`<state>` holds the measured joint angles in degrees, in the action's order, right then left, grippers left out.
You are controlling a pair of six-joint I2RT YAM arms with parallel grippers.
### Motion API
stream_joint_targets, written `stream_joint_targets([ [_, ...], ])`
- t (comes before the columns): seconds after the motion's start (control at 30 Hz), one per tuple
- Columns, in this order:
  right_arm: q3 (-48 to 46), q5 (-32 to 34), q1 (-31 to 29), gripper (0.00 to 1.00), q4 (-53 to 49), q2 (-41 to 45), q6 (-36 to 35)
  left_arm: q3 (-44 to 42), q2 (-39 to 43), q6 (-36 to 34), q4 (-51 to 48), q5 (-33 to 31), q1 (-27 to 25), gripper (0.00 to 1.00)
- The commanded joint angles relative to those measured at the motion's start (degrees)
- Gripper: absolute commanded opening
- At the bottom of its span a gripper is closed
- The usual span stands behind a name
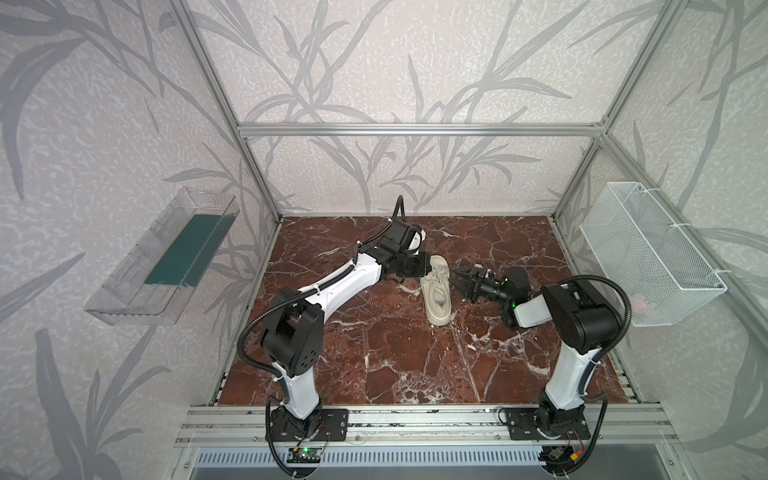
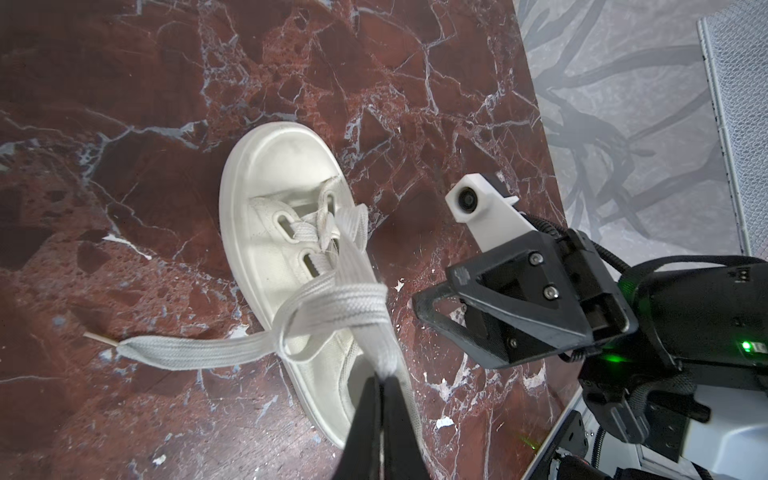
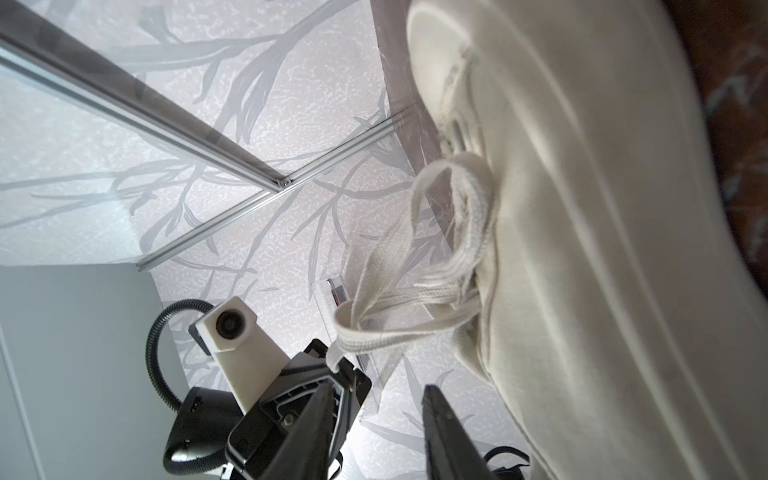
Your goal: Tie the shoes
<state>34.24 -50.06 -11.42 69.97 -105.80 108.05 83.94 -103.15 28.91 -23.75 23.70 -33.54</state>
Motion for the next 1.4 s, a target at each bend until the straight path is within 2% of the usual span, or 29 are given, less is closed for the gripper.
stream_joint_targets([
  [0.0, 1.0, -1.8, 0.3, 0.38, -16.9, 9.3, -17.9, 2.1, 1.8, -0.9, -5.2, 1.4, -0.1, 0.00],
  [0.03, 2.1, -1.4, 0.3, 0.38, -24.9, 12.5, -25.3, 1.8, 2.2, -0.2, -4.6, 2.3, -0.1, 0.00],
  [0.07, 4.0, 0.3, 0.3, 0.39, -38.7, 16.9, -34.5, 1.6, 2.8, 0.5, -3.8, 2.9, -0.1, 0.00],
  [0.13, 9.4, 7.6, -1.0, 0.41, -62.3, 24.7, -54.6, 2.0, 3.6, 1.7, -3.0, 3.3, 0.0, 0.00],
  [0.17, 13.0, 13.9, -2.5, 0.41, -73.5, 28.0, -64.7, 2.4, 3.8, 2.2, -2.8, 3.5, -0.1, 0.00],
  [0.2, 15.6, 19.6, -4.2, 0.41, -80.6, 30.5, -73.3, 3.1, 3.8, 2.5, -2.7, 3.6, -0.1, 0.00],
  [0.23, 17.0, 23.0, -5.5, 0.41, -83.9, 32.2, -78.6, 3.8, 3.8, 2.7, -2.6, 3.8, -0.1, 0.00],
  [0.3, 17.3, 26.7, -6.5, 0.42, -85.5, 35.1, -85.4, 5.2, 3.3, 3.0, -2.2, 4.4, -0.1, 0.00],
  [0.57, 11.7, 28.7, -7.6, 0.46, -73.6, 41.4, -99.3, 8.0, 1.9, 3.4, -2.5, 4.9, 0.3, 0.00],
  [0.8, 11.7, 26.3, -11.0, 0.47, -64.6, 35.1, -109.7, 6.2, 3.6, 5.2, 0.3, 5.6, 0.3, 0.00],
  [0.97, 12.0, 23.9, -12.2, 0.47, -52.9, 29.0, -109.7, 6.4, 3.7, 5.0, -0.4, 5.8, 0.4, 0.00],
  [1.13, 17.7, 21.1, -12.8, 0.46, -51.5, 21.1, -110.5, 5.3, 4.2, 5.4, 0.1, 5.8, 0.4, 0.00],
  [1.27, 20.2, 19.5, -12.8, 0.40, -49.3, 17.1, -109.2, 4.7, 4.7, 5.2, 0.0, 5.7, 0.5, 0.00],
  [1.37, 21.4, 18.8, -12.8, 0.31, -49.0, 15.9, -108.0, 4.1, 4.9, 5.1, 0.0, 5.7, 0.6, 0.00],
])
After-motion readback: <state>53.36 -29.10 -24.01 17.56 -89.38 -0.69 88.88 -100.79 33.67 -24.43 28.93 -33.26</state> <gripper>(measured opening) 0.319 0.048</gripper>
